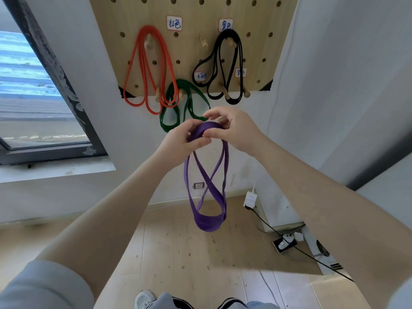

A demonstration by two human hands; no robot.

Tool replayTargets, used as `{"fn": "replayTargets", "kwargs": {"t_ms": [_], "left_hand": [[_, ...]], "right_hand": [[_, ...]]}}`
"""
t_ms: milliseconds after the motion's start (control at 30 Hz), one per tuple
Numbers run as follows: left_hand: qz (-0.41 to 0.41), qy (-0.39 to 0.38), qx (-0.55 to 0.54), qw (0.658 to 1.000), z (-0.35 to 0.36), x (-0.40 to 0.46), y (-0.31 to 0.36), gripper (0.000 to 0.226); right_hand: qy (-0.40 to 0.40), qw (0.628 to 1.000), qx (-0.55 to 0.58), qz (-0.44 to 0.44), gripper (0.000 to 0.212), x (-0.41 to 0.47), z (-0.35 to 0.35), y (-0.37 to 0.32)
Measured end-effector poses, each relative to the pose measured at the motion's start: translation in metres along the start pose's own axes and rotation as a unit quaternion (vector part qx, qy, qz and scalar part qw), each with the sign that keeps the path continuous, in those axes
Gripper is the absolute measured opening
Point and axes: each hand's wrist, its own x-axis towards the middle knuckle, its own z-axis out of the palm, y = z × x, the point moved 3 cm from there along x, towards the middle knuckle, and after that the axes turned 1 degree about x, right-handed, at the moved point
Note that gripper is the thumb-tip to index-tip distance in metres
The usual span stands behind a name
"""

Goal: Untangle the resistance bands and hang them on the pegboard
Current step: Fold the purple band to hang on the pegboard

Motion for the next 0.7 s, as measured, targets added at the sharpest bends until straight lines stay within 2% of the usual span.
{"fn": "replayTargets", "kwargs": {"t_ms": [67, 167, 300, 400, 533, 633, 700], "left_hand": [[0.015, -0.036, 0.035, 0.999, 0.002, 0.005, 0.007, 0.028], [0.032, -0.067, 0.083, 0.994, 0.005, 0.01, 0.016, 0.026], [0.049, -0.103, 0.078, 0.99, 0.013, 0.01, 0.025, 0.028], [0.041, -0.081, 0.034, 0.995, 0.011, 0.005, 0.023, 0.025], [0.002, -0.018, -0.053, 0.998, 0.006, -0.007, 0.009, 0.021], [-0.043, -0.043, -0.089, 0.994, 0.014, -0.017, -0.005, 0.023], [-0.056, -0.062, -0.128, 0.988, 0.022, -0.021, -0.009, 0.029]], "right_hand": [[0.0, 0.998, 0.046, 0.034, 0.027, -0.007, -0.003, 0.01], [-0.009, 0.982, 0.175, 0.076, 0.018, -0.022, -0.004, 0.024], [-0.046, 0.95, 0.287, 0.113, 0.018, -0.041, 0.007, 0.045], [-0.079, 0.948, 0.276, 0.137, 0.024, -0.054, 0.015, 0.054], [0.01, 0.956, 0.269, 0.115, 0.021, -0.055, 0.013, 0.046], [0.036, 0.949, 0.298, 0.096, 0.017, -0.045, 0.008, 0.027], [0.037, 0.957, 0.277, 0.076, 0.017, -0.038, 0.006, 0.014]]}}
